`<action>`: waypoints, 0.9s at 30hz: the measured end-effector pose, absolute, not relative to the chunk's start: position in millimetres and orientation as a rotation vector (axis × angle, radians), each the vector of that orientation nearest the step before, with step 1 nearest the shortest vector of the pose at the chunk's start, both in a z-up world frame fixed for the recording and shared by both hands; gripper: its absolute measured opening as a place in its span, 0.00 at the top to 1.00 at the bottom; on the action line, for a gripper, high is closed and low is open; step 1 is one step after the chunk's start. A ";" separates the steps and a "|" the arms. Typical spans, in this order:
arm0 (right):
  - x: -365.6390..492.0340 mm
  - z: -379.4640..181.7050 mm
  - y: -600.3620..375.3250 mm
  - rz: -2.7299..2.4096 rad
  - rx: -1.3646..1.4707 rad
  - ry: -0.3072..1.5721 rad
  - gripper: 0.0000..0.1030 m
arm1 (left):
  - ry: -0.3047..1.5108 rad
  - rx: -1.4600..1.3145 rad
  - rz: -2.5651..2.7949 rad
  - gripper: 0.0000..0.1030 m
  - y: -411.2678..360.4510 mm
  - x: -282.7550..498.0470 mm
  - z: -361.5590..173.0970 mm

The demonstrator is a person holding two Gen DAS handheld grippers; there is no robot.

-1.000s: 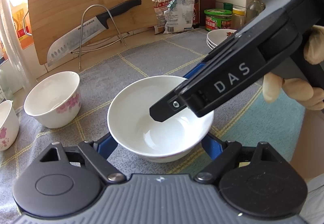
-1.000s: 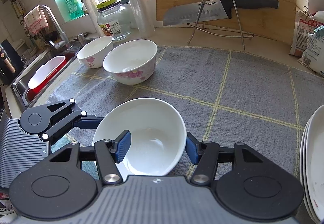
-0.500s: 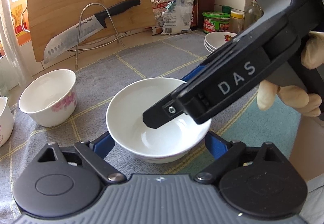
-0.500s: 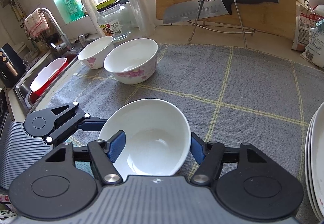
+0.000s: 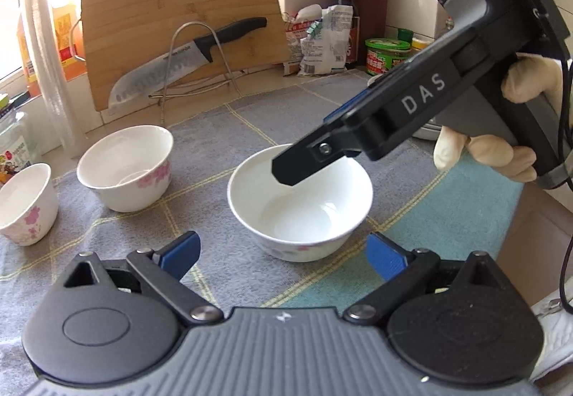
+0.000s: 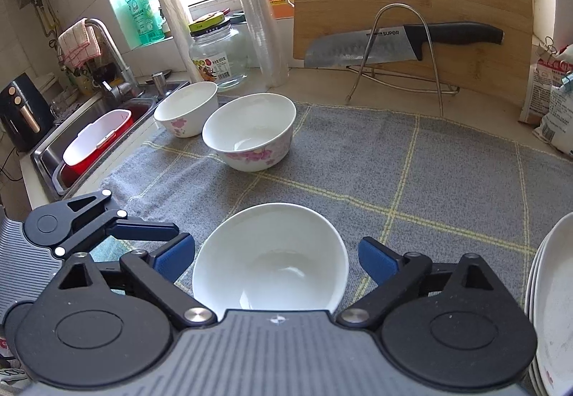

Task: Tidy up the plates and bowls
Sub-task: 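Lift the bowl with the right tool and carry it to the plate stack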

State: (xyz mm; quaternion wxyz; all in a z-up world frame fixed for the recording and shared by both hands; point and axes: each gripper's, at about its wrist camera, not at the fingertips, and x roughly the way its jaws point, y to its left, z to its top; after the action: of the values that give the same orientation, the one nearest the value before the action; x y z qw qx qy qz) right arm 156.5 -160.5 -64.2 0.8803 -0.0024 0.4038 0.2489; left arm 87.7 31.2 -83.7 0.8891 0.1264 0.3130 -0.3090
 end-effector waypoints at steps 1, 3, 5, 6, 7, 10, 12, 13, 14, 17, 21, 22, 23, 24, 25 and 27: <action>157.9 -63.7 -159.8 0.516 -0.004 0.839 0.01 | 0.650 0.259 -0.620 0.04 35.4 88.6 -82.3; 162.5 -63.3 -157.8 0.509 0.005 0.839 0.01 | 0.649 0.251 -0.575 0.04 44.0 92.0 -80.9; 166.9 -63.1 -155.2 0.510 0.012 0.839 0.01 | 0.650 0.247 -0.524 0.04 51.1 97.5 -81.1; 169.0 -62.7 -153.3 0.510 0.013 0.841 0.01 | 0.655 0.249 -0.497 0.04 54.0 101.1 -81.6; 170.9 -62.3 -151.3 0.513 0.013 0.842 0.01 | 0.658 0.251 -0.474 0.04 56.6 103.6 -82.3; 175.8 -60.9 -143.8 0.530 0.003 0.843 0.00 | 0.666 0.246 -0.442 0.04 68.2 112.1 -85.9; 179.7 -59.6 -139.7 0.530 0.001 0.836 0.00 | 0.660 0.247 -0.436 0.04 74.8 117.0 -87.9; 182.8 -58.9 -137.8 0.538 0.005 0.840 0.00 | 0.659 0.252 -0.432 0.04 76.4 120.2 -88.7; 186.1 -58.1 -135.5 0.542 0.005 0.845 0.00 | 0.657 0.259 -0.427 0.04 77.5 123.8 -89.3; 193.4 -55.6 -128.2 0.545 -0.013 0.840 0.00 | 0.639 0.271 -0.413 0.04 81.6 133.2 -89.3; 204.5 -54.1 -120.5 0.549 -0.036 0.838 0.00 | 0.623 0.266 -0.415 0.04 86.8 144.8 -90.2; 207.7 -54.5 -119.1 0.551 -0.038 0.843 0.00 | 0.620 0.269 -0.410 0.04 87.4 147.6 -90.7; 210.6 -55.2 -117.6 0.550 -0.040 0.846 0.00 | 0.618 0.273 -0.407 0.04 87.5 150.2 -91.0; 213.8 -55.3 -115.7 0.550 -0.044 0.848 0.01 | 0.616 0.276 -0.407 0.04 87.5 152.5 -91.3; 217.3 -55.3 -113.5 0.557 -0.051 0.852 0.01 | 0.612 0.278 -0.403 0.04 87.4 154.7 -91.5; 223.4 -54.9 -108.9 0.560 -0.066 0.855 0.01 | 0.609 0.284 -0.398 0.04 87.4 160.5 -92.7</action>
State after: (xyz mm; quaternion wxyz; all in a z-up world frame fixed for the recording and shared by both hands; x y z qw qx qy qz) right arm 223.4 -108.9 -54.9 0.8718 -0.0315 0.4089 0.2680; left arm 160.5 87.4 -92.7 0.9248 0.1385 0.2966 -0.1940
